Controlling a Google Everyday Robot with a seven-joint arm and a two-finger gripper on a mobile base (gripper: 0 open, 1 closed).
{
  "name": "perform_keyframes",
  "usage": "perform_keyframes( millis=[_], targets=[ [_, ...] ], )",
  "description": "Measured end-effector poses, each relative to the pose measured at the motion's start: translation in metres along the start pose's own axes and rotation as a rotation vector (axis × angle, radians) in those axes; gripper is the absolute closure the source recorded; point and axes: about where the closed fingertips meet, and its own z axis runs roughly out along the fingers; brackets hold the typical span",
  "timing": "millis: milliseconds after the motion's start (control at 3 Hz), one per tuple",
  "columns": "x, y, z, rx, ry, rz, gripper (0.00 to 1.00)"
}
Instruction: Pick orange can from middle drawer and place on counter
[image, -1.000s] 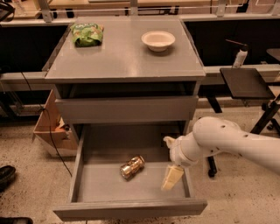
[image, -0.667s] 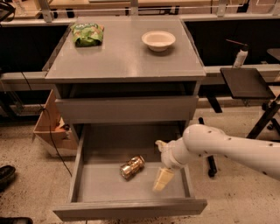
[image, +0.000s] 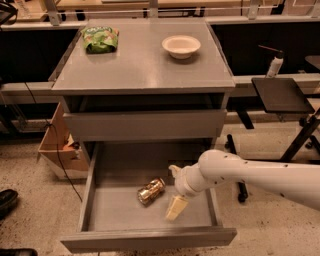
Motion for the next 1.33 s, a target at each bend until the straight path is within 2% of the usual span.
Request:
perform_keyframes(
  millis=[333,667,1333],
  targets=[
    [0.000,0.005,0.009,-0.005,-0.018,0.000,0.00],
    [-0.005,-0.003,0.044,-0.007,-0.053,-0.018,0.00],
    [-0.016,-0.046,0.119,-0.003,-0.129,-0.022,0.00]
  ],
)
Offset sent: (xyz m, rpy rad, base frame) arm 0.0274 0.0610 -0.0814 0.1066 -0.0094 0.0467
